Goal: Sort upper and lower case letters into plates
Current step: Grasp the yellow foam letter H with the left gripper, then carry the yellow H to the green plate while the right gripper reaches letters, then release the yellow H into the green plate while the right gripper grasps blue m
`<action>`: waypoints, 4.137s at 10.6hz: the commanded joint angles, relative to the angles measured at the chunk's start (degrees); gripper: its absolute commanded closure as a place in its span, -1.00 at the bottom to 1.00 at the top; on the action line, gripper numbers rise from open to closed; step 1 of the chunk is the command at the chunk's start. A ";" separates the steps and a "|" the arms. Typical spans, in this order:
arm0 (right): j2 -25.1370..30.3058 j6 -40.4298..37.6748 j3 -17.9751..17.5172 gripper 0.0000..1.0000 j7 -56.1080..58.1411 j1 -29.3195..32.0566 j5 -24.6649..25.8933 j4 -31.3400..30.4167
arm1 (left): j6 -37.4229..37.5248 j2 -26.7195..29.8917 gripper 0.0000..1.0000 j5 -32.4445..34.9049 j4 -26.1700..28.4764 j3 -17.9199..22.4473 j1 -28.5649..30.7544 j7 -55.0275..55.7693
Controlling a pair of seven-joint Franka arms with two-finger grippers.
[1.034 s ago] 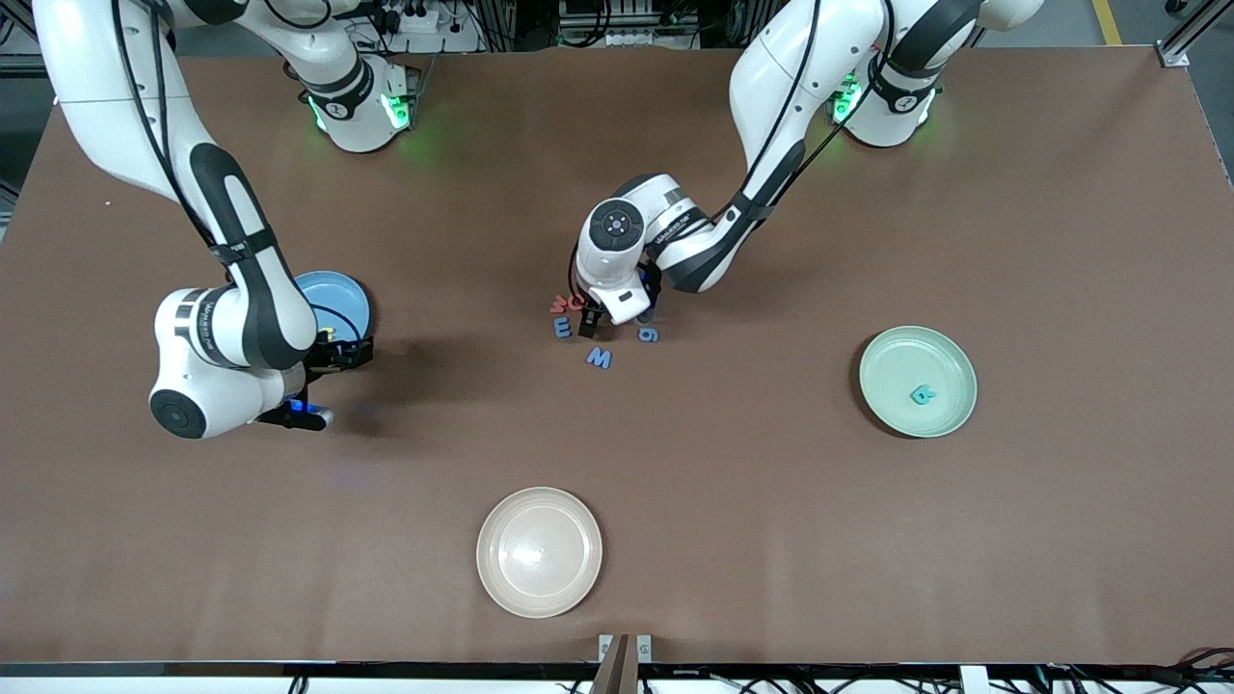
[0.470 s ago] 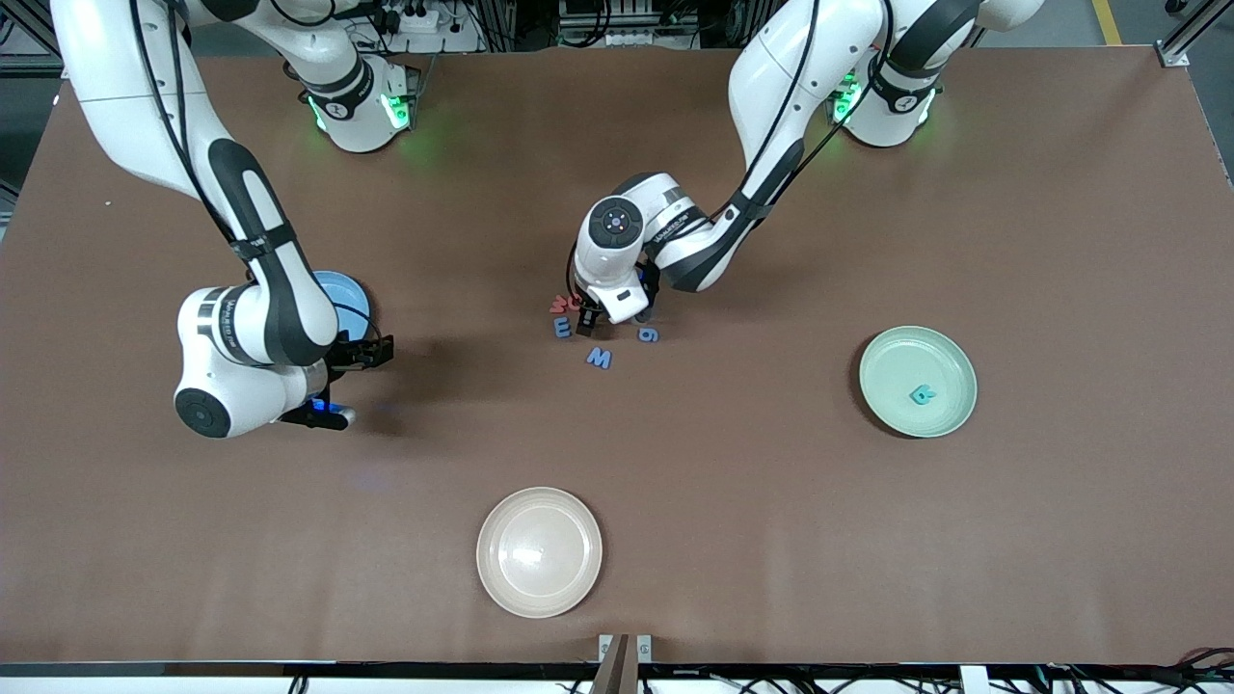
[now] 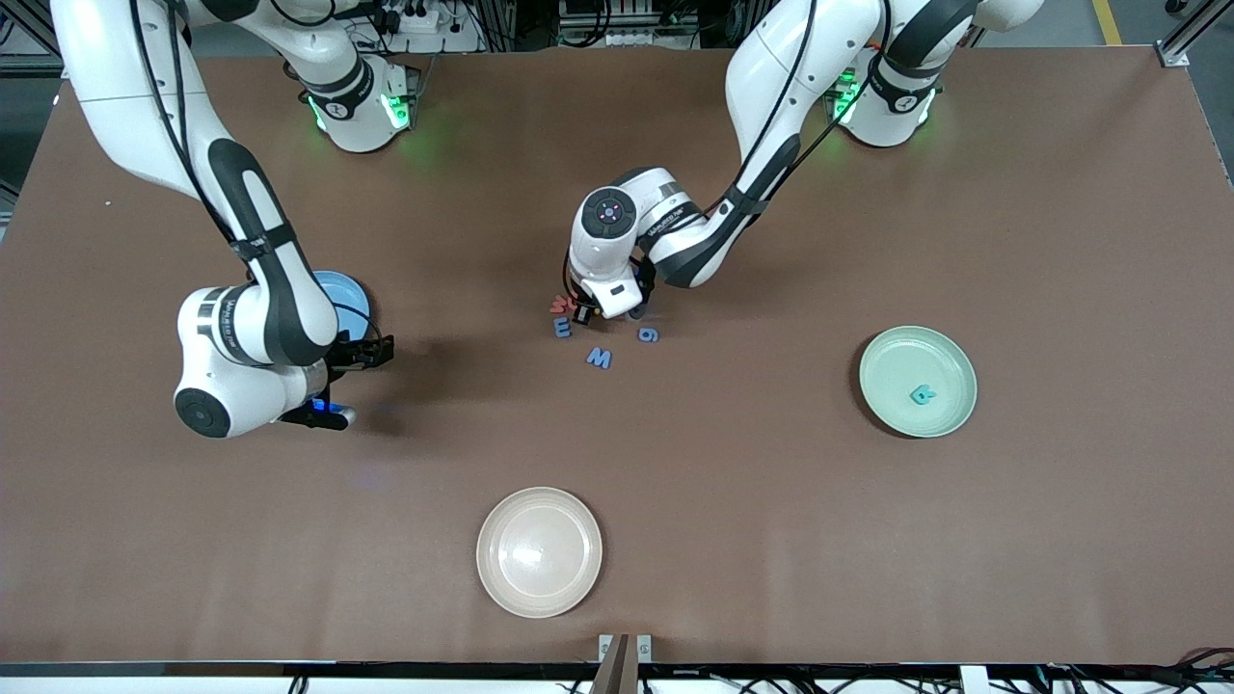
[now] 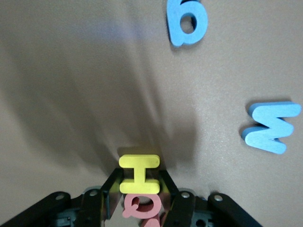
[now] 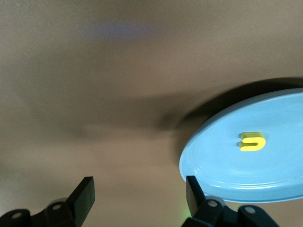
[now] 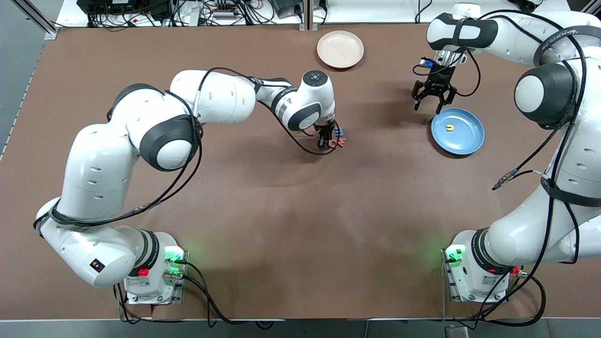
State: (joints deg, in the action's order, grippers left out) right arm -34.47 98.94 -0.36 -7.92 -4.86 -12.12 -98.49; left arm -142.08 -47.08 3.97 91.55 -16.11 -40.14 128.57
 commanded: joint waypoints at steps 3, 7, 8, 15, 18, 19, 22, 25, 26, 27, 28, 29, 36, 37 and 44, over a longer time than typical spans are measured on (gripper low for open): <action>1.16 -0.15 0.01 -0.73 -0.78 -0.32 -1.15 -0.47 | -0.13 1.64 0.97 2.27 0.47 0.81 0.67 0.81; 1.16 -0.15 0.01 -0.73 -0.78 -0.32 -1.15 -0.47 | 7.32 6.03 1.00 2.35 0.20 0.38 5.67 -7.09; 1.16 -0.15 0.01 -0.73 -0.87 -0.32 -1.24 -0.47 | 9.51 7.60 1.00 2.27 0.29 0.29 6.99 -9.81; 1.07 -0.24 -0.08 -0.74 -10.44 -5.24 -3.97 1.90 | 21.73 15.00 1.00 1.56 0.29 0.11 21.75 -38.88; 0.89 0.37 0.01 -0.73 -14.47 -8.83 -7.65 2.51 | 27.71 16.67 1.00 1.56 0.73 0.11 27.98 -52.32; 0.72 1.24 -0.08 -0.73 -17.27 -9.11 -7.83 3.12 | 28.25 17.80 1.00 1.56 2.38 0.11 30.97 -57.24; 0.63 5.01 0.10 -0.75 -24.40 -15.77 -9.33 3.39 | 31.14 19.22 1.00 1.56 4.95 0.11 39.92 -74.11; 0.54 9.24 0.19 -0.78 -28.55 -21.57 -8.63 2.43 | 32.21 19.05 1.00 2.00 6.18 0.20 49.25 -91.86; 0.63 10.29 0.36 -0.79 -28.73 -23.07 -8.54 1.82 | 31.86 18.70 1.00 2.09 6.27 0.20 50.67 -94.88; 0.89 12.05 0.28 -0.80 -28.73 -24.04 -8.19 0.77 | 31.51 17.91 1.00 2.09 7.05 0.20 50.95 -95.26; 0.89 14.85 0.36 -0.79 -29.25 -26.14 -8.19 -0.29 | 29.51 17.47 1.00 2.18 8.89 0.20 51.30 -95.52; 0.72 16.79 0.36 -0.79 -31.17 -26.77 -8.19 -0.30 | 27.49 17.46 1.00 2.18 10.30 0.20 51.82 -96.13; -1.04 25.77 0.45 -0.76 -31.63 -33.62 -0.11 -0.47 | 27.11 16.67 -1.00 2.18 10.05 0.20 51.22 -96.32; -1.56 26.30 0.45 -0.76 -31.37 -33.81 1.90 -0.65 | 27.29 17.11 -1.00 2.09 9.79 0.11 50.95 -96.23; -3.15 31.05 0.36 -0.67 -30.75 -34.07 5.53 -2.40 | 28.26 18.25 -1.00 2.27 8.90 -3.05 50.60 -95.53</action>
State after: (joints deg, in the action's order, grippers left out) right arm -37.80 129.16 -0.34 -38.62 -38.21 -7.54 -99.92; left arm -114.57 -29.71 4.92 100.32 -18.87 10.33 32.99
